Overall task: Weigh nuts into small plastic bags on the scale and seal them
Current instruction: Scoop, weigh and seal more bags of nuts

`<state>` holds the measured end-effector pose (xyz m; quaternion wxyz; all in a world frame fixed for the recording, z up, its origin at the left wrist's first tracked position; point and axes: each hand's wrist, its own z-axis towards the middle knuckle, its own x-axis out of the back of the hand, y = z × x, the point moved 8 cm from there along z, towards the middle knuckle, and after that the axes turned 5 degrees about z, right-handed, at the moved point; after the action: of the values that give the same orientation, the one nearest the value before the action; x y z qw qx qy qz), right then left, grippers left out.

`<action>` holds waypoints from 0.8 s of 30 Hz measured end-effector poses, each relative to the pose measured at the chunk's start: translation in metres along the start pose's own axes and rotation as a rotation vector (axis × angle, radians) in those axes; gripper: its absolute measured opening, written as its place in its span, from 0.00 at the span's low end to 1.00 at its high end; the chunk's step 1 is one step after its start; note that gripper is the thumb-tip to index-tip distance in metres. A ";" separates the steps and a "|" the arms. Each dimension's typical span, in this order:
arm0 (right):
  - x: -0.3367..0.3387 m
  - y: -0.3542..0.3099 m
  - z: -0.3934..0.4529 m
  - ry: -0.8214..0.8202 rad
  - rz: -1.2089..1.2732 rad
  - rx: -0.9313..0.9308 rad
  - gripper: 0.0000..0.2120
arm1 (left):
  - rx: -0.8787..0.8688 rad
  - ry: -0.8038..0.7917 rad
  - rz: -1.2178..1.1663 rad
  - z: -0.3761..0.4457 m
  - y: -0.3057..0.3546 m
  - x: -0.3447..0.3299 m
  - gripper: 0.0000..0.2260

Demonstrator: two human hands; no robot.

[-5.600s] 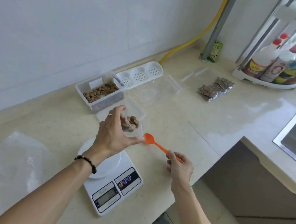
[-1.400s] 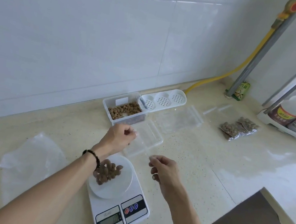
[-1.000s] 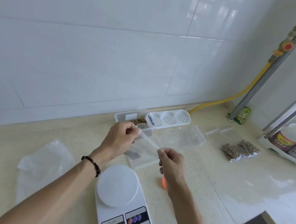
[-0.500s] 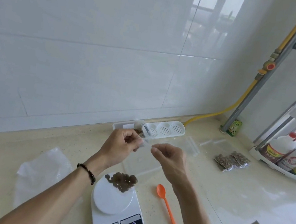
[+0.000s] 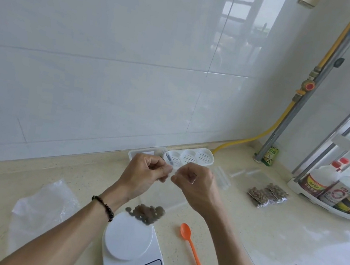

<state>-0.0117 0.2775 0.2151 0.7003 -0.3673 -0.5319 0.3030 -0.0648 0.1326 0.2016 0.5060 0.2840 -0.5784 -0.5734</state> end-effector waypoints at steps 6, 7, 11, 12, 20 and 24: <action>-0.001 -0.005 0.004 -0.011 -0.024 -0.016 0.07 | 0.003 -0.043 0.011 0.002 0.003 0.001 0.06; 0.000 -0.005 0.005 -0.007 0.002 -0.032 0.06 | 0.003 -0.042 -0.001 0.003 0.003 0.001 0.06; 0.007 0.001 0.005 -0.005 0.121 -0.079 0.06 | 0.036 0.043 -0.116 0.005 0.000 0.013 0.07; 0.010 0.003 0.005 0.002 0.119 -0.086 0.05 | 0.048 0.048 -0.147 0.006 -0.002 0.016 0.06; 0.008 0.011 0.007 -0.047 0.391 -0.120 0.05 | 0.033 -0.074 -0.033 0.010 0.002 0.008 0.05; 0.008 0.016 0.006 0.011 0.545 -0.138 0.05 | 0.073 -0.032 -0.115 0.009 -0.004 0.004 0.07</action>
<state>-0.0159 0.2943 0.2067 0.5691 -0.5452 -0.4293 0.4412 -0.0755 0.1315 0.2004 0.4520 0.3258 -0.5897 -0.5846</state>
